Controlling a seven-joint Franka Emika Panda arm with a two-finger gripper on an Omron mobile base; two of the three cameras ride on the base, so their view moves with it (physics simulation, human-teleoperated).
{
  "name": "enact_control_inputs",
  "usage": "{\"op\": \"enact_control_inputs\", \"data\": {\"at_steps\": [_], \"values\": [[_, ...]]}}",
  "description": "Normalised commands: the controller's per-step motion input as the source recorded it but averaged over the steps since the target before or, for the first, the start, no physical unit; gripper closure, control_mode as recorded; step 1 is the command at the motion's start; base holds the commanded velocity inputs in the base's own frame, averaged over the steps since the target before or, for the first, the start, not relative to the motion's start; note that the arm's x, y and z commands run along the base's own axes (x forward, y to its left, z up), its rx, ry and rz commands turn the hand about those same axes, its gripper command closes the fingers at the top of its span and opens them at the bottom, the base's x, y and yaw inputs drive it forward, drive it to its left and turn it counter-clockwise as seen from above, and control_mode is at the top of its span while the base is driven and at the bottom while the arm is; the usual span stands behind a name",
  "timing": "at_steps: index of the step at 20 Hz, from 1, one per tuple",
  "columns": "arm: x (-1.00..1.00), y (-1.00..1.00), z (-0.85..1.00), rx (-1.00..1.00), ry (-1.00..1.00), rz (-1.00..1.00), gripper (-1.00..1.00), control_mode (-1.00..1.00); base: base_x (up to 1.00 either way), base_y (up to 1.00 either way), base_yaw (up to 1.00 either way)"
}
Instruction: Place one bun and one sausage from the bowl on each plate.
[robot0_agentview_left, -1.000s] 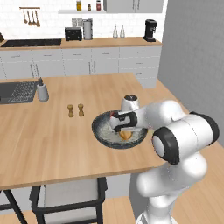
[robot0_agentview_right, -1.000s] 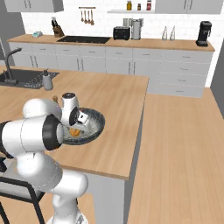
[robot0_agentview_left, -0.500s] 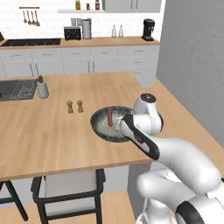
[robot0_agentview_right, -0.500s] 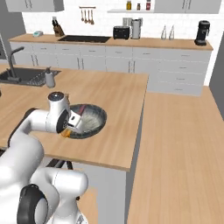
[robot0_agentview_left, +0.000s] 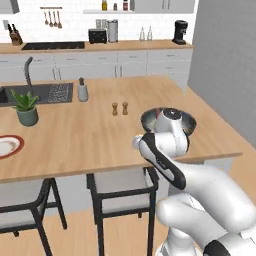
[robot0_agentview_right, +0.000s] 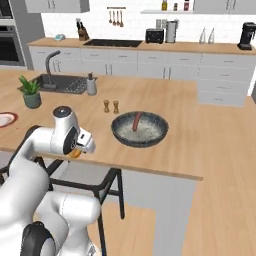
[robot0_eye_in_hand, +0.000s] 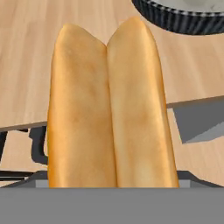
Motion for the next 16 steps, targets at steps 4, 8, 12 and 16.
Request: {"op": "enact_control_inputs", "data": {"at_steps": [4,8,12,16], "values": [[0.00,0.00,0.00,0.00,0.00,0.00,1.00,1.00,0.00,1.00,0.00],[0.00,0.00,0.00,0.00,0.00,0.00,1.00,1.00,0.08,1.00,-0.01],[0.00,0.00,0.00,0.00,0.00,0.00,1.00,1.00,0.44,1.00,-0.06],[0.00,0.00,0.00,0.00,0.00,0.00,1.00,1.00,0.69,1.00,-0.02]]}}
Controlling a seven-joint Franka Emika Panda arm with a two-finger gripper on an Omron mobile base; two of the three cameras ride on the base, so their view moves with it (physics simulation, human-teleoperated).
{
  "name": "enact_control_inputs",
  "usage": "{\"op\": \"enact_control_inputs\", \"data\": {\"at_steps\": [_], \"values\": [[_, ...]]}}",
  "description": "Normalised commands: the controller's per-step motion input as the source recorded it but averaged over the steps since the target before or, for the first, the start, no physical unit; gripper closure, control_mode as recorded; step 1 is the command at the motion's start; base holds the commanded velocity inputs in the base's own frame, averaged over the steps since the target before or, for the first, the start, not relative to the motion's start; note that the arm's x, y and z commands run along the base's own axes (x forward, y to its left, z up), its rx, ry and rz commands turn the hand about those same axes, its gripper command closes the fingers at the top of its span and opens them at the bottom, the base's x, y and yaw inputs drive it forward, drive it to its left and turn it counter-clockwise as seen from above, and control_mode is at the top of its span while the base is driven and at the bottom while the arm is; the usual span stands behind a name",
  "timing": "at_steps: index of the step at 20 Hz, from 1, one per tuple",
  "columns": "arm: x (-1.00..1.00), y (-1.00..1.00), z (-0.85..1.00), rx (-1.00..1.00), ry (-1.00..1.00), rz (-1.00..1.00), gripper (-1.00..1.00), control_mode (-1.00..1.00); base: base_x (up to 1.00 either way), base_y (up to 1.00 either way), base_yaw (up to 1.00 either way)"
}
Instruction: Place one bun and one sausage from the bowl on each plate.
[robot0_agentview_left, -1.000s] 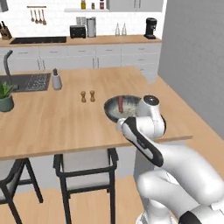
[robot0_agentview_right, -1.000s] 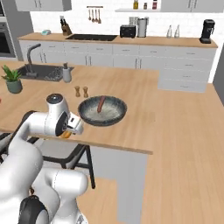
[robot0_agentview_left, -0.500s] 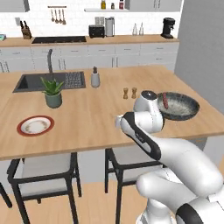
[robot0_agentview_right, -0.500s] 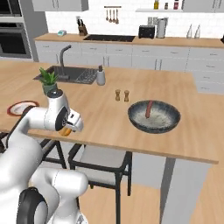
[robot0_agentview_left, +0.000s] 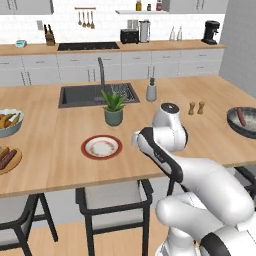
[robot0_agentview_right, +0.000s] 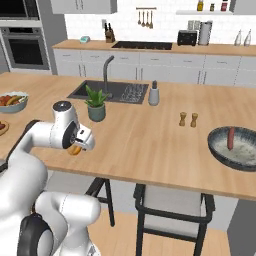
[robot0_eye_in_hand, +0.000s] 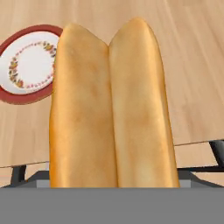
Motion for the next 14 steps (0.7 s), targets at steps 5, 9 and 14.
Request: {"op": "enact_control_inputs", "data": {"at_steps": [5,9,14], "values": [[0.80,0.65,0.16,0.00,-0.04,0.00,1.00,-1.00,0.20,0.17,0.00],[1.00,0.85,-0.17,0.00,0.02,0.00,1.00,-1.00,0.00,0.00,0.00],[1.00,0.46,-0.45,-0.01,0.03,0.00,1.00,-1.00,0.00,0.00,0.00]]}}
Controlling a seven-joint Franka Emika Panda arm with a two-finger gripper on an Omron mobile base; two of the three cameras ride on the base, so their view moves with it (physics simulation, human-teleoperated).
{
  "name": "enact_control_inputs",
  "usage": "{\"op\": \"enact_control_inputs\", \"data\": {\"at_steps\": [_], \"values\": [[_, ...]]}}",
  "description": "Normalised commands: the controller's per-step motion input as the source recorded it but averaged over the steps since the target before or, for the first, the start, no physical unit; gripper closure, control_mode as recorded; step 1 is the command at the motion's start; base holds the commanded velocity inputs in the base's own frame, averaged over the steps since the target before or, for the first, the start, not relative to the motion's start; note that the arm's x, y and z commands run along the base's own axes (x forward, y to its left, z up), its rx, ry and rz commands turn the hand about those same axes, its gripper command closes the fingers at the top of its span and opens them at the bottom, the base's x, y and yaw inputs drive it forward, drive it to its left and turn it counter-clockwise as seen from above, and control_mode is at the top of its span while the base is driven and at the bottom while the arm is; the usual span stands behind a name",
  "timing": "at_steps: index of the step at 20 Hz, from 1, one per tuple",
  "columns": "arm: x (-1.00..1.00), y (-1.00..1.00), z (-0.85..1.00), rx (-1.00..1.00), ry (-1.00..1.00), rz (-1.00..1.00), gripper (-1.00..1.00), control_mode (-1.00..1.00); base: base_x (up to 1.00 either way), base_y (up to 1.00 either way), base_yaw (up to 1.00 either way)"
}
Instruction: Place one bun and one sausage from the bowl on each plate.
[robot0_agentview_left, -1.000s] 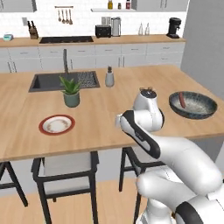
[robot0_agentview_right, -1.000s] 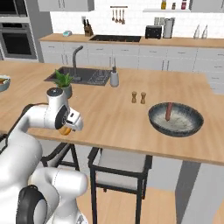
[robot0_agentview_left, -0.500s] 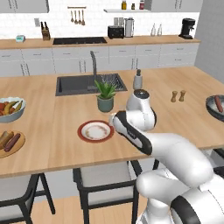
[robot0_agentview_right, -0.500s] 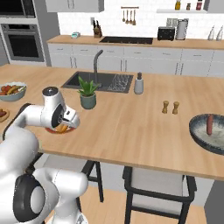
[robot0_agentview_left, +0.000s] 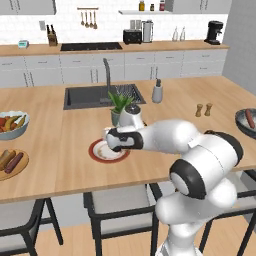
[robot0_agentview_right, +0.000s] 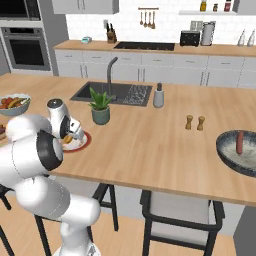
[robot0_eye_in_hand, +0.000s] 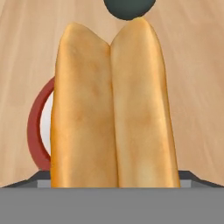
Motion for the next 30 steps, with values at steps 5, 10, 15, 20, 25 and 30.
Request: {"op": "enact_control_inputs", "data": {"at_steps": [5,10,15,20,25,30], "values": [[0.82,0.18,-0.50,-0.12,0.03,0.00,1.00,-1.00,0.00,0.00,0.00],[0.30,0.02,-0.20,-0.03,0.05,0.00,-1.00,-1.00,0.00,0.00,0.00],[0.09,0.00,0.00,0.00,0.04,0.00,-1.00,-1.00,0.00,0.00,0.00],[0.07,0.00,0.27,0.00,0.09,0.00,-1.00,-1.00,0.00,0.00,0.00],[-0.27,-0.05,0.84,0.00,0.01,-0.01,-1.00,-1.00,0.00,0.00,0.00],[0.06,0.00,-0.19,-0.05,0.12,0.00,-1.00,-1.00,0.00,0.00,0.00]]}}
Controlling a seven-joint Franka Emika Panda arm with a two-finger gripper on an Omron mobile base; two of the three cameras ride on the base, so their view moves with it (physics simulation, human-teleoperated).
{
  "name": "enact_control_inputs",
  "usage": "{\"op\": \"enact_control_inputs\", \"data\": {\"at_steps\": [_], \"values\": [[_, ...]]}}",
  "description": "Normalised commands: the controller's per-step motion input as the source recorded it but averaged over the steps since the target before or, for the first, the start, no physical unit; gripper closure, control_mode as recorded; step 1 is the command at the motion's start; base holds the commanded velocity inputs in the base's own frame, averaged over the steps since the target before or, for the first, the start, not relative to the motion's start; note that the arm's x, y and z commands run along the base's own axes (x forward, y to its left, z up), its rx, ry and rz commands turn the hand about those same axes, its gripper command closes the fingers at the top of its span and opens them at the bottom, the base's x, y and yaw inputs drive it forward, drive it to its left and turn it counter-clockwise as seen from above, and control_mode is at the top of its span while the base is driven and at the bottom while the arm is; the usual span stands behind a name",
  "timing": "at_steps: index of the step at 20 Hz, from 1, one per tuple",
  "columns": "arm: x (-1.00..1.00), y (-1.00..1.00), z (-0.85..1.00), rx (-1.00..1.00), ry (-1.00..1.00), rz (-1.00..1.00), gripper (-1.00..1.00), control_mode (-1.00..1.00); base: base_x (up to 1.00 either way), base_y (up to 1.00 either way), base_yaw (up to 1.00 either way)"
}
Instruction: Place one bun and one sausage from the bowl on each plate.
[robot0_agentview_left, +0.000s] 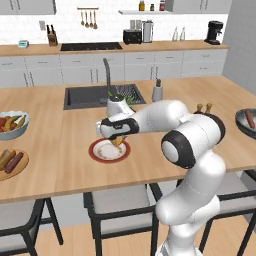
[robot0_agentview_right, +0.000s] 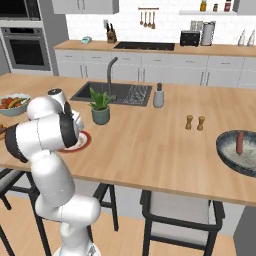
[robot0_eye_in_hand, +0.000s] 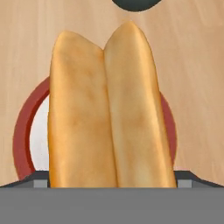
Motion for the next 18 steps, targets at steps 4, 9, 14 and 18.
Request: {"op": "enact_control_inputs", "data": {"at_steps": [4,9,14,18], "values": [[0.54,0.01,-0.95,-0.02,0.52,0.00,-1.00,-1.00,0.00,0.00,0.00],[-0.10,0.00,-0.40,0.01,0.40,0.00,-1.00,-1.00,0.00,0.00,0.00],[0.40,0.19,0.23,0.01,0.31,0.00,-1.00,-1.00,0.00,0.00,0.00],[0.64,0.00,0.17,0.00,0.06,0.00,-1.00,-1.00,0.00,0.00,0.00]]}}
